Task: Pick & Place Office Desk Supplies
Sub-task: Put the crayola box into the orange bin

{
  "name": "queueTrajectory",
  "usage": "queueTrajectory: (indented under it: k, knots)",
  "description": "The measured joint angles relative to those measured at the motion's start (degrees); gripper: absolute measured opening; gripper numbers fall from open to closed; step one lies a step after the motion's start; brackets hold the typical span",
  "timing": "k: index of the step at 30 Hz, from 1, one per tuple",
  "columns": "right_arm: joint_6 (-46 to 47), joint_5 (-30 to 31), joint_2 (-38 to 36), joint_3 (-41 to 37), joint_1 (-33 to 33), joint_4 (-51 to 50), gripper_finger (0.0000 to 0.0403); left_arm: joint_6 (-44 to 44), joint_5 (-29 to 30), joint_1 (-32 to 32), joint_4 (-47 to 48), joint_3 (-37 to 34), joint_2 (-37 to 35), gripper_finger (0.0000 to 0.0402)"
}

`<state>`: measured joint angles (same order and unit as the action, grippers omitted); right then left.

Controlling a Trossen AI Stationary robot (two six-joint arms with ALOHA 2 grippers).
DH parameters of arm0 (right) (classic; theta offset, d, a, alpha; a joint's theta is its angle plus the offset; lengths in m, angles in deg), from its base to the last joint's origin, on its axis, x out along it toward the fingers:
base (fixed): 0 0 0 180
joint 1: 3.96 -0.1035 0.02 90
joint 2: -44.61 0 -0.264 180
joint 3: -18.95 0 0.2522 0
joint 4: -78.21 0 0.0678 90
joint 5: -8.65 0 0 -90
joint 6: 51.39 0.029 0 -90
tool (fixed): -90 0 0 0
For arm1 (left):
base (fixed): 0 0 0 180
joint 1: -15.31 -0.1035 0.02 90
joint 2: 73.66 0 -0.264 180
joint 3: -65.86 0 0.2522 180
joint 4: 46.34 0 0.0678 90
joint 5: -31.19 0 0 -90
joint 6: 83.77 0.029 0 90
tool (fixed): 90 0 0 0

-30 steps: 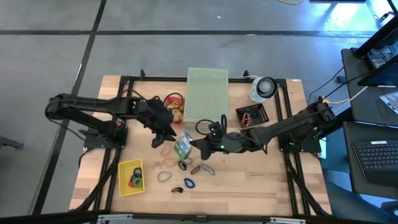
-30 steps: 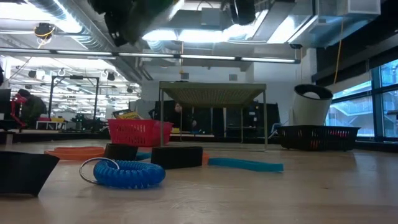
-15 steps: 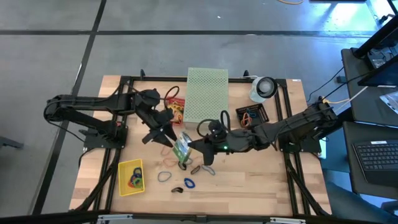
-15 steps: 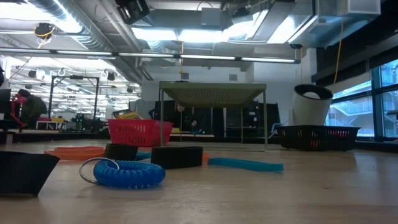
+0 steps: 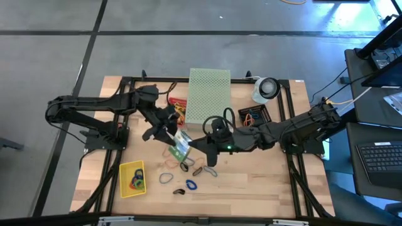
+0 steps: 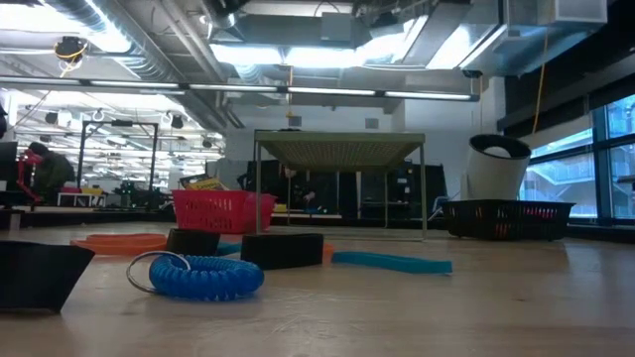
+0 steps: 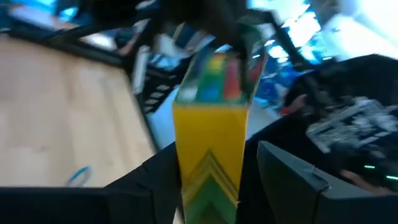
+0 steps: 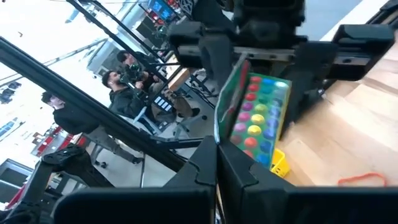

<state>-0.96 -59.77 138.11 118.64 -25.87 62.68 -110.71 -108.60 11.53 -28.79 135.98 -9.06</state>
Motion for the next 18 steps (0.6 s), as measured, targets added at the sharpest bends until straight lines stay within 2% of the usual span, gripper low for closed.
queueTrajectory:
  k: [7, 13, 18]
  knots:
    - [-2.4, 0.2, -0.7, 0.0, 0.5, 1.3, 0.0000, -6.9, -5.7, 0.0, -9.1, 0.0, 1.5, 0.0201]
    - [-4.4, 0.2, -1.1, 0.0, 1.0, 3.2, 0.0000, -8.9, -4.8, 0.8, -12.5, 0.0, 2.8, 0.0190]
    - [-4.8, -0.2, -1.2, 0.0, 1.1, 3.5, 0.0000, -8.6, -4.3, 1.9, -13.5, 0.0, 3.5, 0.0151]
